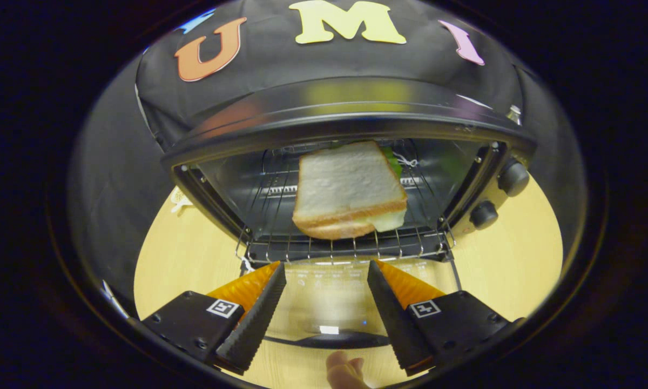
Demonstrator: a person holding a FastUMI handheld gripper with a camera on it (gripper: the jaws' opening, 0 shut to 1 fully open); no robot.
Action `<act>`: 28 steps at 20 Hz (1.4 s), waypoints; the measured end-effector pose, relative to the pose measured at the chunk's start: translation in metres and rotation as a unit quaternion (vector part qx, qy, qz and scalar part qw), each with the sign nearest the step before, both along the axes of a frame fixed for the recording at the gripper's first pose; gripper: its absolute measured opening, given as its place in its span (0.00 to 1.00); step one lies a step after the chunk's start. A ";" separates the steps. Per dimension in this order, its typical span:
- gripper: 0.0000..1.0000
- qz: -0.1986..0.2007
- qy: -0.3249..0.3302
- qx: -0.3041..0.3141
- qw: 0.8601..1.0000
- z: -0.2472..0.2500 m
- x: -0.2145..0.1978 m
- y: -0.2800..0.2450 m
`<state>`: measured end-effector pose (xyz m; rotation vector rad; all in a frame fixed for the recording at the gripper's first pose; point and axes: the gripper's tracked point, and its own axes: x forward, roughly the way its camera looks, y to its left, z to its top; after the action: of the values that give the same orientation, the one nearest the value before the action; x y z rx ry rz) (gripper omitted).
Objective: Open the toaster oven, put the food inside, and close the toaster oven door.
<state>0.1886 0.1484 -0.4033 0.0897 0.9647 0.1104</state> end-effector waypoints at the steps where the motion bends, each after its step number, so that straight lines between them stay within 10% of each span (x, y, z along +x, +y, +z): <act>1: 0.99 0.000 0.003 0.004 1.000 0.001 -0.010 -0.001; 13: 0.99 -0.027 -0.009 0.003 1.000 -0.011 -0.104 -0.009; 28: 0.98 -0.043 -0.014 0.003 0.999 -0.046 -0.098 -0.011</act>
<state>0.0907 0.1372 -0.4492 0.1342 0.9322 0.0350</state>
